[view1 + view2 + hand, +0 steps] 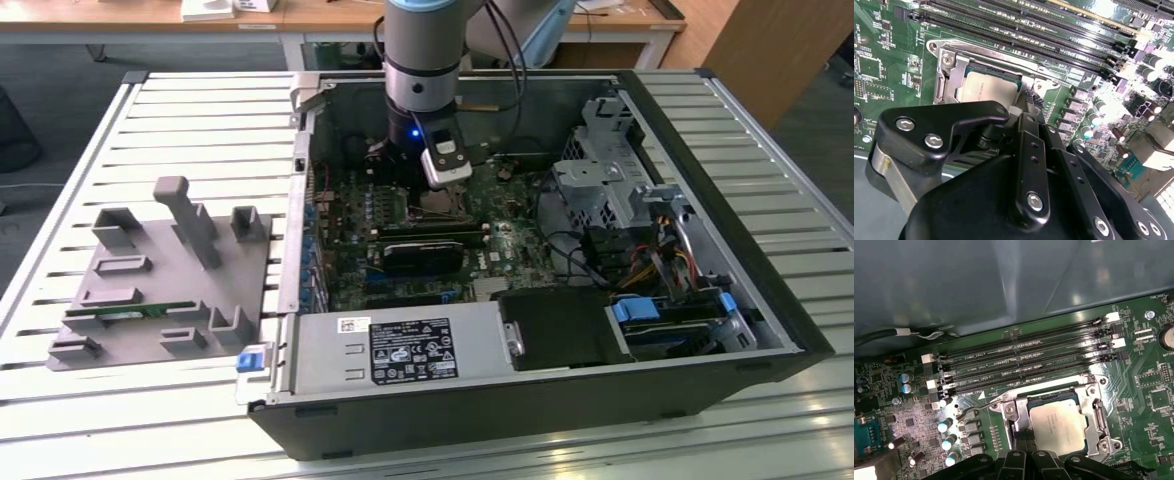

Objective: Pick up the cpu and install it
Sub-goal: 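Close the cpu cover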

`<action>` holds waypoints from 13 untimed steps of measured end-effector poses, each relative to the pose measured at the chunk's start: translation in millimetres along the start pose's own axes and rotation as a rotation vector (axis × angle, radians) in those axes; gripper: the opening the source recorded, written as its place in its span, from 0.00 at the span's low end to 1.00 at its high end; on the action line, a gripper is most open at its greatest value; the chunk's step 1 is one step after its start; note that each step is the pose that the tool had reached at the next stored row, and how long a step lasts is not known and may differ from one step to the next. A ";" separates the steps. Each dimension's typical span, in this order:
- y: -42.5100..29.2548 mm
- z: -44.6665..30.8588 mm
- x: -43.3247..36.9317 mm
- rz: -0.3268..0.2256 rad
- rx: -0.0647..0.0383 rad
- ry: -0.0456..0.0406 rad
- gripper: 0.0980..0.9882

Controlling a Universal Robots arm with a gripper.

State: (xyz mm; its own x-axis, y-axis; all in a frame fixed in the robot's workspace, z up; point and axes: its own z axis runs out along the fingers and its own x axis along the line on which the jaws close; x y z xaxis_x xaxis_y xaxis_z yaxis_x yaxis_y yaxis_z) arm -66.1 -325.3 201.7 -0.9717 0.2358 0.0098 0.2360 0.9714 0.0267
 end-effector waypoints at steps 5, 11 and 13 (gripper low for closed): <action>0.0 -3.4 0.1 0.000 -0.004 0.0012 0.01; 0.1 -7.3 0.1 0.000 -0.005 0.0014 0.01; 0.2 -9.0 0.1 0.000 -0.006 0.0015 0.01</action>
State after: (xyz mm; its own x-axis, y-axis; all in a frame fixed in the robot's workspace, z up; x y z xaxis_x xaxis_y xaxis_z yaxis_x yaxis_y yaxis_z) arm -66.1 -325.3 210.6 -0.9717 0.2358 0.0113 0.2360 0.9712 0.0325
